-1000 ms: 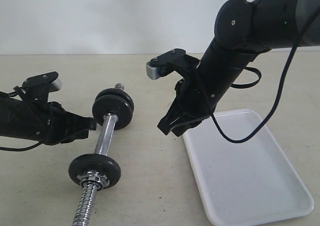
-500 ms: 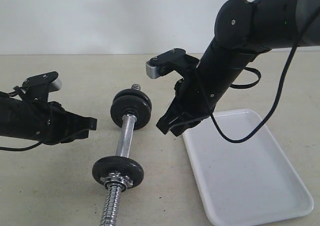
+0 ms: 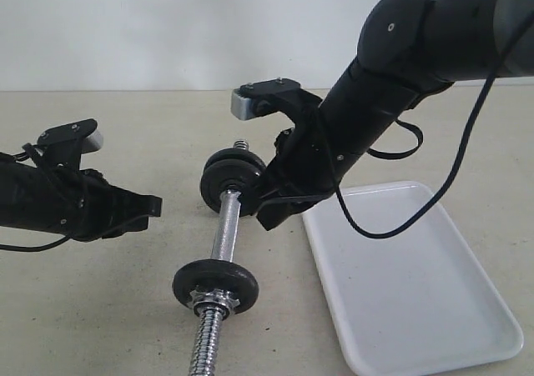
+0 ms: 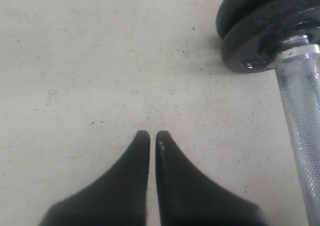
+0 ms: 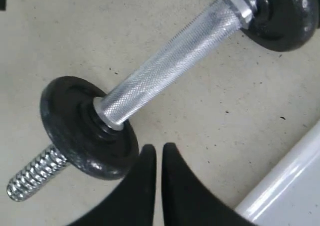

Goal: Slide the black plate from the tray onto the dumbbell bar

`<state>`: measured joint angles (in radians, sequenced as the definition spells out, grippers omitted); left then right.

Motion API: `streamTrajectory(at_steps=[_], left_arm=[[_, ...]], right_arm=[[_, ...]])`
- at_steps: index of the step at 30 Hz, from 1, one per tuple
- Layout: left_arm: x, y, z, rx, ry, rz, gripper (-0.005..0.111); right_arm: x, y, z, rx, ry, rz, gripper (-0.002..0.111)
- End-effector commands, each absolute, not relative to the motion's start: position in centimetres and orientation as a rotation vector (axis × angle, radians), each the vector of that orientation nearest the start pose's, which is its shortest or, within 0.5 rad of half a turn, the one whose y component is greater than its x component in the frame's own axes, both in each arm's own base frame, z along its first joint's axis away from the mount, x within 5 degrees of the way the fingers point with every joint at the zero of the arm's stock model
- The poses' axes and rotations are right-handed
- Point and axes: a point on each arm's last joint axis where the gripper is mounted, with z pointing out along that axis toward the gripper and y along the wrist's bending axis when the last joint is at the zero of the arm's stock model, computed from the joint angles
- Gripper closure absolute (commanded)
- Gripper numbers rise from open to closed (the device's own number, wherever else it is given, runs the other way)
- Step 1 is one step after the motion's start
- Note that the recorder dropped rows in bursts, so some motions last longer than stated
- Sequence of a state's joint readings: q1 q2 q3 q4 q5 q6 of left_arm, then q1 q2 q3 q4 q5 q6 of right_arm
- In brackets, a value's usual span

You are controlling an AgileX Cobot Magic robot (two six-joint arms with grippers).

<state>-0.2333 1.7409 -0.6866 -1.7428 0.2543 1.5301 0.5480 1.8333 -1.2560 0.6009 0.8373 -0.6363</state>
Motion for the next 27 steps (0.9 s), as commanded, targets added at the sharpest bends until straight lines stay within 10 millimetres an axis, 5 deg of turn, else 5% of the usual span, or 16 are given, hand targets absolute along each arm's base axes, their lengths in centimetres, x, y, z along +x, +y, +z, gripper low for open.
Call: streamTrajectory(at_steps=[1, 16, 22, 27], left_arm=[[28.4, -9.2, 13.0, 0.122, 2.524, -0.515, 0.102], [28.2, -9.1, 13.5, 0.222, 2.491, -0.479, 0.102], [27.9, -8.9, 17.1, 0.285, 2.359, -0.45, 0.102], [27.0, -8.5, 21.2, 0.293, 2.214, -0.424, 0.102]], right_arm=[[29.2, 23.2, 21.5, -1.125, 2.522, 0.76, 0.108], [29.3, 23.6, 21.3, -1.242, 2.424, 0.609, 0.108], [29.5, 22.1, 23.2, -1.26, 2.386, 0.376, 0.108], [28.8, 20.3, 27.1, -1.174, 2.322, 0.23, 0.108]])
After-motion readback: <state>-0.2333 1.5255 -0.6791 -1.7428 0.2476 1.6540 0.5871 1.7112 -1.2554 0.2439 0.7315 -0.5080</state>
